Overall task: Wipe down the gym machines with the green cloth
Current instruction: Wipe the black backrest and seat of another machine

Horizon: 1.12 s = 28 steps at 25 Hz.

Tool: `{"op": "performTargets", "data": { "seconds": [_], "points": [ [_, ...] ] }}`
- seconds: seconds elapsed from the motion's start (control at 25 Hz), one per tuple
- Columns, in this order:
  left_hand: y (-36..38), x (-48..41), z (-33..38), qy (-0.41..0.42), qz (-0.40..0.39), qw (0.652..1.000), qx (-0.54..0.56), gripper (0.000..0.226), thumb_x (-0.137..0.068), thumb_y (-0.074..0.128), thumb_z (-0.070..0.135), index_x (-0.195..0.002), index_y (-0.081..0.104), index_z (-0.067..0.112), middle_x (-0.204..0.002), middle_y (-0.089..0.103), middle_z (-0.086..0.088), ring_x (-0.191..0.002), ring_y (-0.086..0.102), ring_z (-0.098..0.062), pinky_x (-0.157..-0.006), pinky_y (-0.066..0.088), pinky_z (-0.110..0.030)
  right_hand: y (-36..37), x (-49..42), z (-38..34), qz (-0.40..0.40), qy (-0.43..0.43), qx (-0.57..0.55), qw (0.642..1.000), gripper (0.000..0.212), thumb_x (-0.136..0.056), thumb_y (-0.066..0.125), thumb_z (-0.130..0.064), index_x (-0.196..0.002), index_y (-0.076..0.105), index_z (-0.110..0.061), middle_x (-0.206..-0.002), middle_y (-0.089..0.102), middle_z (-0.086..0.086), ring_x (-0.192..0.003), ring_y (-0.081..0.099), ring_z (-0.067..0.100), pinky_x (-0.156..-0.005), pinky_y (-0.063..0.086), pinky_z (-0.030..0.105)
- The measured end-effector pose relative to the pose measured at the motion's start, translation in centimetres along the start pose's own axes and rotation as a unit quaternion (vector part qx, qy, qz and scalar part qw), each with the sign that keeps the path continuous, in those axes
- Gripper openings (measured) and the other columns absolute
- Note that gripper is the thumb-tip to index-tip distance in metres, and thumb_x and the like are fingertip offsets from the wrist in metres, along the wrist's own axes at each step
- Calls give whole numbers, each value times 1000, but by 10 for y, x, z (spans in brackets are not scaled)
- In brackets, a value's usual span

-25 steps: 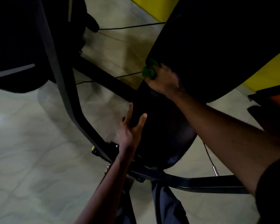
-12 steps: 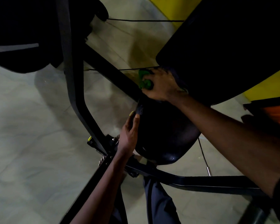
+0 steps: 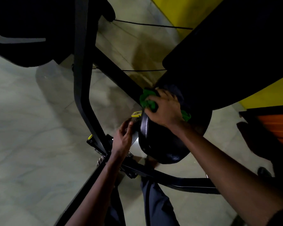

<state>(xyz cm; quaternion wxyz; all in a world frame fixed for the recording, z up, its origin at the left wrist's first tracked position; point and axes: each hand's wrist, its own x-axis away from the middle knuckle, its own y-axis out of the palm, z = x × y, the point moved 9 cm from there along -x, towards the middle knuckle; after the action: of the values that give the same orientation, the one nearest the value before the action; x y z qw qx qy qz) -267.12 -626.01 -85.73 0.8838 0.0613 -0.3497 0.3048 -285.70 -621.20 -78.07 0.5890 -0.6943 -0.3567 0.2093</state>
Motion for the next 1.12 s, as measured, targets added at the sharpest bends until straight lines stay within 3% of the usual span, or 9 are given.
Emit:
{"op": "performTargets", "data": {
  "seconds": [0.08,0.2,0.28,0.48,0.6,0.76,0.92,1.04,1.12],
  "points": [
    [-6,1,2,14,6,1000,2,37,-104,44,39,-136,57,25,-124,64,4,-109,64,-14,-83,48,-9,-2,24,-8,-7,-50,-6,999,38,-71,58,-52,-101,73,-35,-129,62,3,-118,56,24,-97,41,39],
    [-12,-8,-1,18,-1,1000,17,44,-103,41,45,-140,55,25,-132,61,4,-118,62,-18,-102,49,-35,-3,49,-16,-31,-88,-17,996,36,-70,67,-45,-104,72,-35,-129,61,0,-125,53,21,-101,42,41],
    [-15,-11,2,26,-7,1000,11,51,-99,40,56,-139,55,28,-135,61,2,-118,61,-19,-102,49,-39,-4,64,-18,-46,-106,-30,993,38,-70,68,-44,-107,72,-35,-129,61,0,-128,52,20,-102,42,43],
    [-4,-27,6,-72,-40,992,98,36,-103,46,44,-116,69,20,-102,72,1,-81,67,-16,-62,51,-16,-3,120,-27,-66,-175,-57,981,42,-70,71,-41,-111,74,-33,-130,62,-5,-132,50,18,-101,40,45],
    [18,-34,11,-75,-93,987,111,39,-99,51,49,-120,69,22,-109,73,-7,-81,70,-18,-64,53,-24,1,122,-17,-76,-216,-56,972,44,-76,72,-42,-119,69,-32,-136,59,-2,-134,49,19,-102,41,44],
    [27,-29,20,-16,-79,994,72,32,-91,57,57,-111,64,32,-100,73,-4,-89,71,-26,-78,56,-41,-4,87,19,-20,-90,-86,992,48,-85,68,-50,-131,63,-35,-139,57,6,-132,50,22,-104,43,47],
    [29,-18,22,-5,-83,990,111,24,-101,55,30,-121,60,18,-99,70,-2,-86,66,-16,-79,51,-34,-10,83,51,57,48,-92,993,49,-87,67,-52,-131,64,-32,-129,60,7,-125,53,25,-104,43,41],
    [33,-10,23,25,-125,990,64,32,-100,57,33,-133,57,30,-115,72,2,-104,69,-10,-91,53,-29,-9,114,91,123,238,-129,955,49,-87,64,-52,-128,65,-25,-121,60,12,-114,55,32,-95,47,38],
    [33,-15,15,25,-129,990,41,45,-97,60,44,-140,53,35,-124,69,6,-115,65,-9,-101,50,-34,-6,142,87,138,286,-125,940,49,-87,62,-51,-127,65,-23,-121,59,13,-113,55,33,-93,48,39]
  ]
}}
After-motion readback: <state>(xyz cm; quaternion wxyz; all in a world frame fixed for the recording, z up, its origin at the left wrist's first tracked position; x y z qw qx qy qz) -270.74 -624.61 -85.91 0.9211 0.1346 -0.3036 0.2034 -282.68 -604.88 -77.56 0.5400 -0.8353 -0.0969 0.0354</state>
